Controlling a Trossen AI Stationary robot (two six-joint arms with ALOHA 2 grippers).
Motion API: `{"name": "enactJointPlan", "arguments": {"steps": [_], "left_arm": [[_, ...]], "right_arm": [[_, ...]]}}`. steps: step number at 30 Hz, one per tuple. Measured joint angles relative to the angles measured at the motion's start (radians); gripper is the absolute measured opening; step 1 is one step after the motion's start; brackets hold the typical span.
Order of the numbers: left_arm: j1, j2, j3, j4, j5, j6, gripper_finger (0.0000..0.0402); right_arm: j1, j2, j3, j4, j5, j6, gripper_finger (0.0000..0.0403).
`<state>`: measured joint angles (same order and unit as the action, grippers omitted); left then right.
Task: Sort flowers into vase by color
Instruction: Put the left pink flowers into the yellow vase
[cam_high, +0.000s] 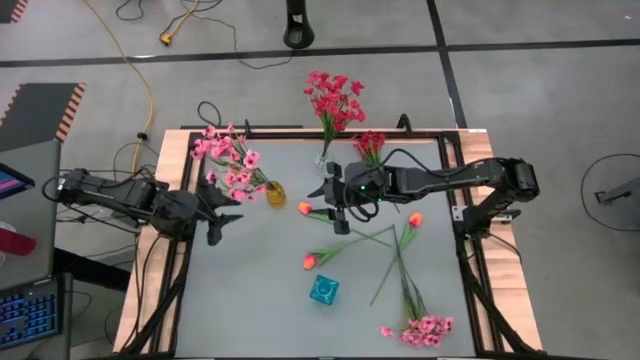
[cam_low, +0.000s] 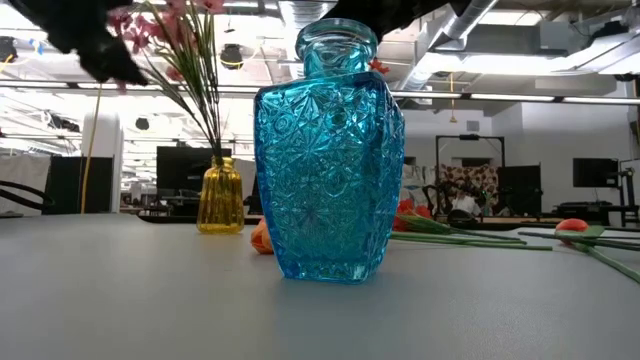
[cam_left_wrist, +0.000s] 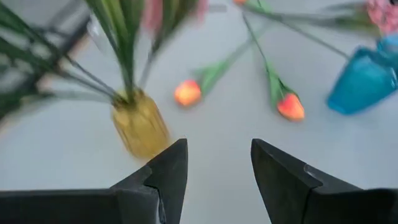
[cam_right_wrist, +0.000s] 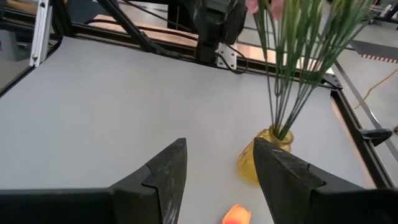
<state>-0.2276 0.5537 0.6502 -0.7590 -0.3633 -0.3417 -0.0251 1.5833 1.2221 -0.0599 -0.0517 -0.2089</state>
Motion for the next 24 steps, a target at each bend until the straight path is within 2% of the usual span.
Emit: {"name": "enactJointPlan", "arguments": {"steps": [5,10,17,24], "left_arm": [[0.000,0.002,0.000,-0.091,0.073,-0.113,0.0165],[-0.001,0.003,0.000,-0.120,0.130,-0.174,0.0165],[-0.052,0.009,0.000,-0.122,0.119,-0.152,0.0165],[-0.121,0.009,0.000,-0.259,0.107,-0.303,0.0165]], "right_arm": [[0.007,0.000,0.000,-0.058,0.000,0.014,0.0211],[0.013,-0.011,0.000,-0.160,0.000,0.119,0.0211],[0.030,-0.078,0.000,-0.266,0.000,0.183,0.0211],[0.060,-0.145,0.000,-0.279,0.003,0.183,0.0211]]}}
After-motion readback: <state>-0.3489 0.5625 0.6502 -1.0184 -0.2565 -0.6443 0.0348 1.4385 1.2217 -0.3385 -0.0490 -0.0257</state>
